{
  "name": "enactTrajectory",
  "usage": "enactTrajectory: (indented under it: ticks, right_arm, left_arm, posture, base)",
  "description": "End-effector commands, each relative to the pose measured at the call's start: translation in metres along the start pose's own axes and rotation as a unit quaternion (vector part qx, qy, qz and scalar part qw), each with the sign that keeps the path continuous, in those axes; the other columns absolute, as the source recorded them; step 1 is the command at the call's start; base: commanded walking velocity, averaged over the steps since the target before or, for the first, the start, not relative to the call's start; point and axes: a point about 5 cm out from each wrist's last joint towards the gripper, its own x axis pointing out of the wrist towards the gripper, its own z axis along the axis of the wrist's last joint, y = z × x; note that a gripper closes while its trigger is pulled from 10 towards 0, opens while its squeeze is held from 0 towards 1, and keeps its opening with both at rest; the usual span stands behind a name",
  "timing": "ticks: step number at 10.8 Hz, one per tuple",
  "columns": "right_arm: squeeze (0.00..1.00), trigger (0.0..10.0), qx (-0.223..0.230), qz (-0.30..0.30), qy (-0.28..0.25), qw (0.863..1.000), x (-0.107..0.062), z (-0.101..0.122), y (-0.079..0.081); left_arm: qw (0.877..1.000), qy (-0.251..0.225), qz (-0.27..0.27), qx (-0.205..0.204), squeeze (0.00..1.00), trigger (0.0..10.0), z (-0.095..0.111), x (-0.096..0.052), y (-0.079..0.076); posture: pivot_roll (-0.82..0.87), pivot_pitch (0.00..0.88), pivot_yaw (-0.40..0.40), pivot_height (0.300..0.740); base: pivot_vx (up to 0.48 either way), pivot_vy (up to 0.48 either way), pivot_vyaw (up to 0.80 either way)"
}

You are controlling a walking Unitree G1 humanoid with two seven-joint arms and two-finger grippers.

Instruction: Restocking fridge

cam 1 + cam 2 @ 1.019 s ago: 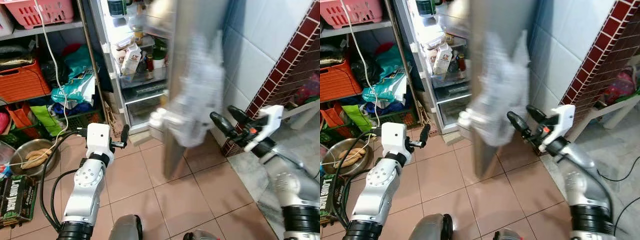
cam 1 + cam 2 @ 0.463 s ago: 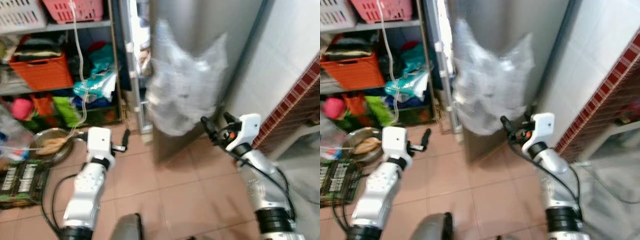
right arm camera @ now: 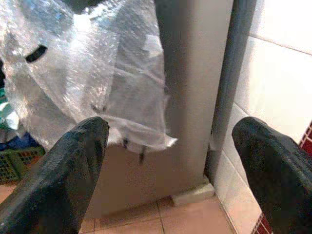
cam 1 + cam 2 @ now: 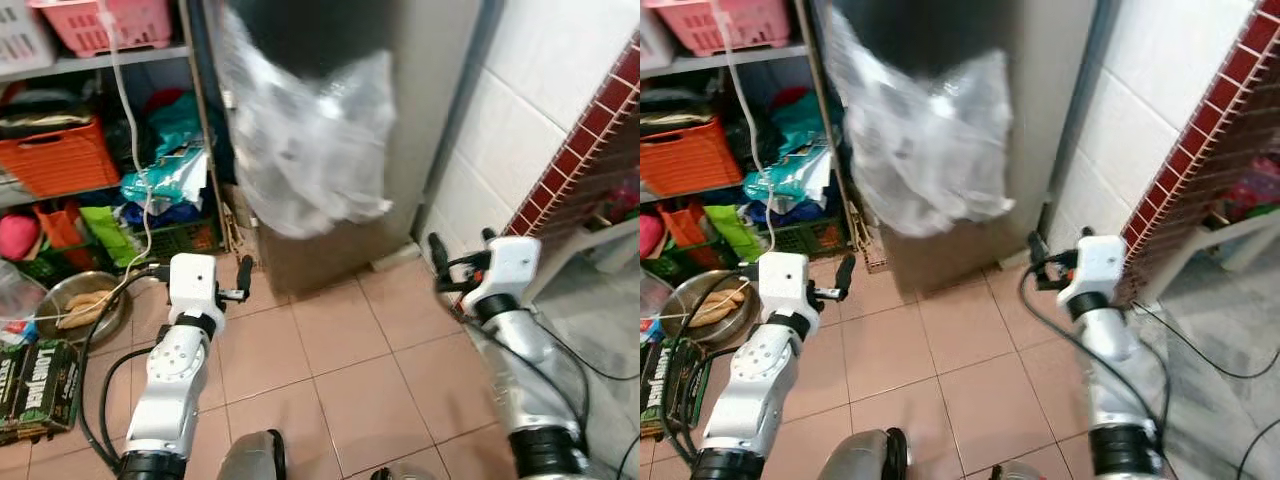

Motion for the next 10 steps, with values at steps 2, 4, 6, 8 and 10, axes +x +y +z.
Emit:
enactTrajectory:
  ticks: [2,4,6,8,10]
  right_arm:
    - [0.0,10.0,-0.015,-0.011,0.004,1.0,-0.0012,-0.0021,0.0056]
    - [0.0,10.0,-0.038,-0.026,0.008,0.999,0.0004,-0.0031,0.0043]
    - [0.0,10.0,-0.037,-0.037,0.013,0.999,0.0004,-0.0066,0.0049]
    - [0.0,10.0,-0.04,-0.041,0.011,0.998,0.0004,-0.0072,0.0063]
    - [0.0,10.0,-0.04,-0.041,0.011,0.998,0.0004,-0.0072,0.0063]
  left_arm:
    - [1.0,-0.005,0.007,0.002,0.0,10.0,0.0014,0.0001,0.0024]
    - [1.0,-0.011,0.004,0.001,0.0,10.0,0.0018,-0.0017,0.0003]
    - [1.0,-0.01,0.0,0.003,0.0,10.0,0.0023,-0.0011,-0.0016]
    - [1.0,-0.01,0.0,0.003,0.0,10.0,0.0027,-0.0004,-0.0014]
    - [1.0,-0.01,0.0,0.003,0.0,10.0,0.0027,-0.0004,-0.0014]
  posture:
    - [0.05,0.042,0.026,0.74]
    - [0.05,0.041,0.029,0.74]
    - [0.05,0.04,0.038,0.74]
    - [0.05,0.038,0.04,0.74]
    - [0.05,0.038,0.04,0.74]
  base:
    - [0.0,0.0,0.0]
    - [0.0,0.0,0.0]
    - [0.0,0.0,0.0]
    - [0.0,0.0,0.0]
    - [0.0,0.0,0.0]
